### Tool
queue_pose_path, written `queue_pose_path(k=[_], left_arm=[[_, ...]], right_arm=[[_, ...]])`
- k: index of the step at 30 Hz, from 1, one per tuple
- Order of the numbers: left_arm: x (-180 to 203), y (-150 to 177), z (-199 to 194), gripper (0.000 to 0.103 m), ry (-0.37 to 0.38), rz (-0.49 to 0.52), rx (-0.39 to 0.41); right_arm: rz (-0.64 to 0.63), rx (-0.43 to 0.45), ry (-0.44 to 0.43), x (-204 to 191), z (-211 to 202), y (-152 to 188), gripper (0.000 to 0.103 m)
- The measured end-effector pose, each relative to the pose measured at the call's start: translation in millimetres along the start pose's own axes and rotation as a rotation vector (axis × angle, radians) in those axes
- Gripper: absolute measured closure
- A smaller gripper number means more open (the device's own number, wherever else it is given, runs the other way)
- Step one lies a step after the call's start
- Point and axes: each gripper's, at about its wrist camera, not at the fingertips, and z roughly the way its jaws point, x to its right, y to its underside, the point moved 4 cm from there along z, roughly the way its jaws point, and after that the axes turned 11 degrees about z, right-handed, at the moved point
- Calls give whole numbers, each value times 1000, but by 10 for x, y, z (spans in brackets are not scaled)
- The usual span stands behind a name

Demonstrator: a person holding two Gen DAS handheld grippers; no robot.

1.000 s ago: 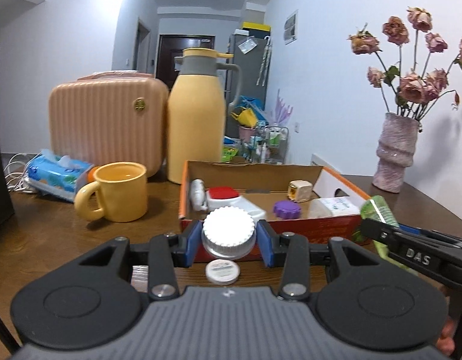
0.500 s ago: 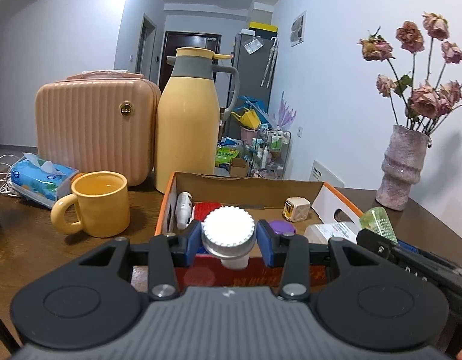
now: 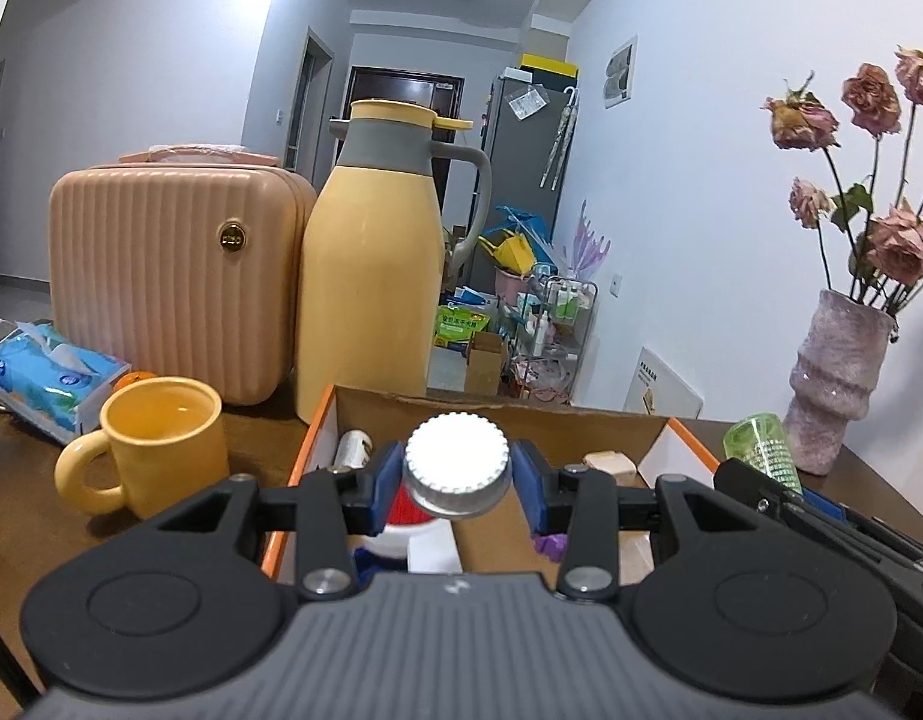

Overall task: Organize rigid objects
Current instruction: 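Carry the white cap and green bottle over the cardboard box with both grippers, then open both grippers to drop the green bottle and white cap into the box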

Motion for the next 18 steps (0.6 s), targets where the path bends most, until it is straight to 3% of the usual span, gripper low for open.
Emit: queue_pose_path(k=[18], left_arm=[[15,-181,742,62,-13,19,-56]], right_arm=[[6,-100,40,-30,806,-78,73]])
